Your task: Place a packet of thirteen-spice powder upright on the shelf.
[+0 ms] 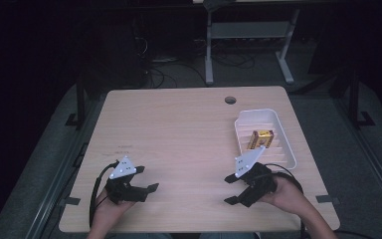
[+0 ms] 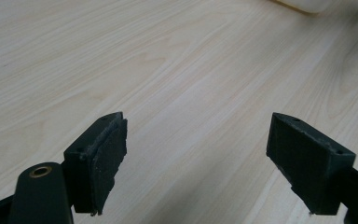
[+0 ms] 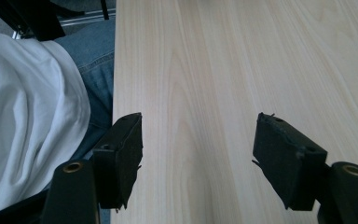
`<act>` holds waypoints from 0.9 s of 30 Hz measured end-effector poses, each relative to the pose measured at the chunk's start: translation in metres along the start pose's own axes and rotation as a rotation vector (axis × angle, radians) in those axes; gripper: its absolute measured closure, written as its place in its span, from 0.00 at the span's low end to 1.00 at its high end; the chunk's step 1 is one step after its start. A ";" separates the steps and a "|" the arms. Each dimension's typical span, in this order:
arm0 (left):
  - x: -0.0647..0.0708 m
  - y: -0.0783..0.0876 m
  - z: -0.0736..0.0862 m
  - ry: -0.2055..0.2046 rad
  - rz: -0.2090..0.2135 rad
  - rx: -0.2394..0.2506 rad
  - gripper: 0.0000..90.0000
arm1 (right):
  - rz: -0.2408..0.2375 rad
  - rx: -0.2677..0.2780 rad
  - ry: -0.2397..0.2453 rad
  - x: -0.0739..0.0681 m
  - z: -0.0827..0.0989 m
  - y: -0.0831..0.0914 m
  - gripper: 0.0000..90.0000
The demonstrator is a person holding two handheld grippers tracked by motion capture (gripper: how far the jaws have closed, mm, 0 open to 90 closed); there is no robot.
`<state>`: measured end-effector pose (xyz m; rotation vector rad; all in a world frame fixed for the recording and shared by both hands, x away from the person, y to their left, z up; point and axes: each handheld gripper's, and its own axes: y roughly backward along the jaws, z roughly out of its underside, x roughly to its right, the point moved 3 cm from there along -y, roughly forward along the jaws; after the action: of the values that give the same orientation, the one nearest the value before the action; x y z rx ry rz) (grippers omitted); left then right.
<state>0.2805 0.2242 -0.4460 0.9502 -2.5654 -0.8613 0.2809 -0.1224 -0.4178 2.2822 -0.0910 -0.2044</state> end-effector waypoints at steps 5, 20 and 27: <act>-0.001 0.001 0.000 0.000 -0.004 0.002 0.21 | -0.014 0.002 0.000 -0.001 -0.010 -0.013 0.35; -0.001 0.003 0.000 -0.009 -0.010 -0.003 0.21 | -0.060 0.018 -0.034 -0.004 -0.019 -0.045 0.33; -0.001 0.002 0.001 -0.013 -0.009 -0.005 0.21 | -0.072 0.012 -0.035 -0.011 -0.018 -0.060 0.33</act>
<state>0.2800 0.2268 -0.4453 0.9591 -2.5701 -0.8793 0.2735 -0.0684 -0.4498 2.2961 -0.0280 -0.2822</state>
